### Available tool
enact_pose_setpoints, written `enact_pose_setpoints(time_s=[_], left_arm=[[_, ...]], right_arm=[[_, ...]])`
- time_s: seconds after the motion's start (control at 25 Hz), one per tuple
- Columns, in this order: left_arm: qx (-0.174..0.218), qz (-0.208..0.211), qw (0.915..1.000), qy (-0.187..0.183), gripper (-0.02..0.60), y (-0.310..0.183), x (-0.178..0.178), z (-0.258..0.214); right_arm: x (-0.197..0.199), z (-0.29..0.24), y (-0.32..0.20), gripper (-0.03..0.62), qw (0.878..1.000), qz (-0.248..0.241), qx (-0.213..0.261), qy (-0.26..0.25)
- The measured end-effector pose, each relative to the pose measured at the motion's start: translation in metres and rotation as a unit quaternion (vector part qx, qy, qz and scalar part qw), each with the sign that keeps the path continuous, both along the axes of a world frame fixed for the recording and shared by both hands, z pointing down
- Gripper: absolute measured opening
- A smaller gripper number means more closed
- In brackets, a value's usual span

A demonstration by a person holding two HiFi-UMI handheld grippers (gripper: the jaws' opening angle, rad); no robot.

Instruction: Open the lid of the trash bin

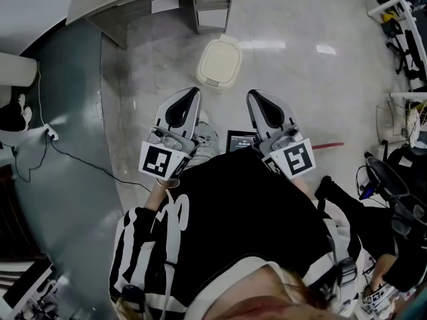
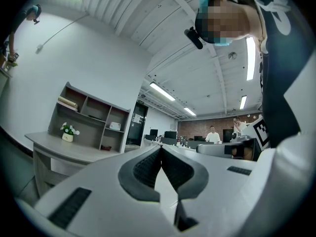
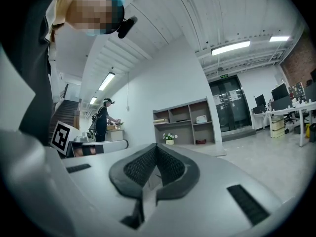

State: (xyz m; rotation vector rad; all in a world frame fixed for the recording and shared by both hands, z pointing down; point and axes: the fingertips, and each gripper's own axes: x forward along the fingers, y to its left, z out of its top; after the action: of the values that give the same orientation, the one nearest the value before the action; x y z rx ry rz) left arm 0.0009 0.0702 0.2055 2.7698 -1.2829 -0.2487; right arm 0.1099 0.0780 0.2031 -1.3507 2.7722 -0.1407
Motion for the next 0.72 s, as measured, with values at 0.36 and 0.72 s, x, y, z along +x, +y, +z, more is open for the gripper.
enact_pose_setpoints(time_s=[0.36,0.72], left_arm=[[-0.008,0.010,0.9999,-0.001,0.005,-0.058,-0.016,-0.002],[-0.008,0.025,0.9997,0.000,0.005,-0.115,-0.030,-0.006]], right_arm=[[-0.014,-0.005,-0.057,0.005,1.000,0.016,-0.003,0.001],[-0.029,-0.010,-0.112,0.005,1.000,0.029,-0.003,0.002]])
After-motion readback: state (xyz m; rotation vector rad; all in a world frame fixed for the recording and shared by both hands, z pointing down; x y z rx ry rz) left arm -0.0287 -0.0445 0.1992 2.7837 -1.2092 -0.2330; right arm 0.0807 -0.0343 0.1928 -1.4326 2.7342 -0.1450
